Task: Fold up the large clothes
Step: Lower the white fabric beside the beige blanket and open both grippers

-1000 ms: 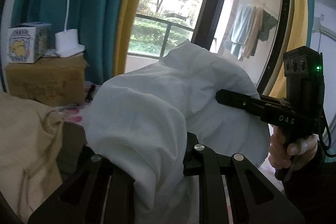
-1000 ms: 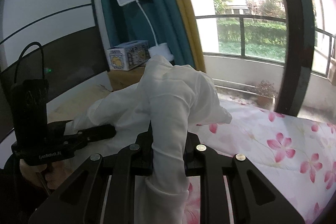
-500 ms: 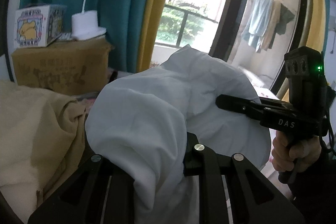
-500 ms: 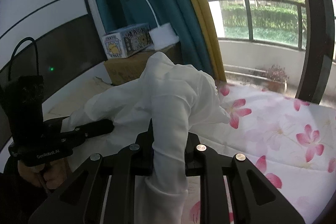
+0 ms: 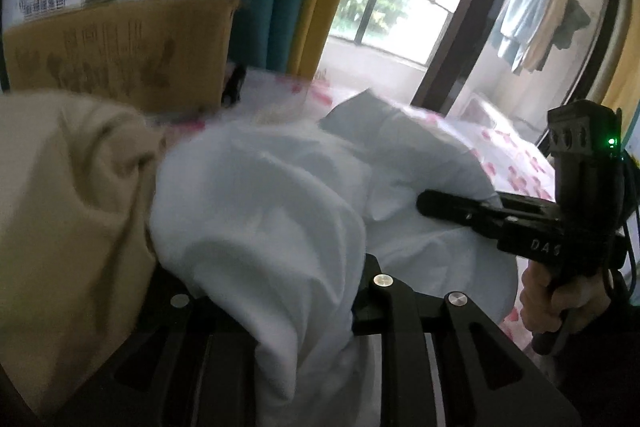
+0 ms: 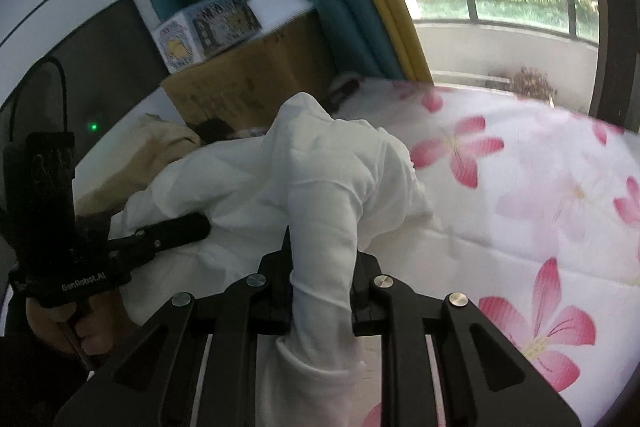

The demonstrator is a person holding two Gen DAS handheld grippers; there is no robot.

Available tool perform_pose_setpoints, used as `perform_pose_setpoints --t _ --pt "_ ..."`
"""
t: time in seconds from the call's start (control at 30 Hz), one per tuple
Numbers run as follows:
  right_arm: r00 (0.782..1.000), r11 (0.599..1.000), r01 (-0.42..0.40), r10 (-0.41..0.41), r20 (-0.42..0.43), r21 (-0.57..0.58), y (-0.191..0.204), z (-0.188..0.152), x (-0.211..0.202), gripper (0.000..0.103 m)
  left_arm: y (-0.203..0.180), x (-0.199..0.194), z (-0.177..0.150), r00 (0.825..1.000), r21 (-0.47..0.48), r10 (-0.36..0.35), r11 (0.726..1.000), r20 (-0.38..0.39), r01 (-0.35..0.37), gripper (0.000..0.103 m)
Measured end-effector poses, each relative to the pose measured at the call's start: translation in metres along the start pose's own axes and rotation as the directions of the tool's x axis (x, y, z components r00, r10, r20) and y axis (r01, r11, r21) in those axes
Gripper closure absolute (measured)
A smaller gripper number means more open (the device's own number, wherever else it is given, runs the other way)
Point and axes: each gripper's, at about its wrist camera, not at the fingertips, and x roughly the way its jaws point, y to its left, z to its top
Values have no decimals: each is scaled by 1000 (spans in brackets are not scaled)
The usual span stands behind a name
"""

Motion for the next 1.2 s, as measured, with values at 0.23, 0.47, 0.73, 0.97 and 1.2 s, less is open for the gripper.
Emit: perform_pose_setpoints --t 0.23,0.47,0.73,0.97,1.2 --pt "998 996 1 4 -56 89 -24 -18 16 73 1 -3 -7 999 -5 17 1000 -34 -17 72" --pt "997 994 32 -25 -67 101 -24 -26 12 65 4 -23 -21 997 -26 72 997 -37 -73 67" --pt "994 991 70 -60 -91 117 -26 -32 2 43 1 -30 -33 992 -30 103 994 -68 -105 66" --pt "993 987 84 -70 -100 139 -28 -41 -15 38 -3 -40 -42 990 -53 122 991 -73 -126 66" --pt "992 985 82 -66 -104 153 -30 -53 -30 36 -11 -50 -53 985 -56 149 987 -83 -154 66"
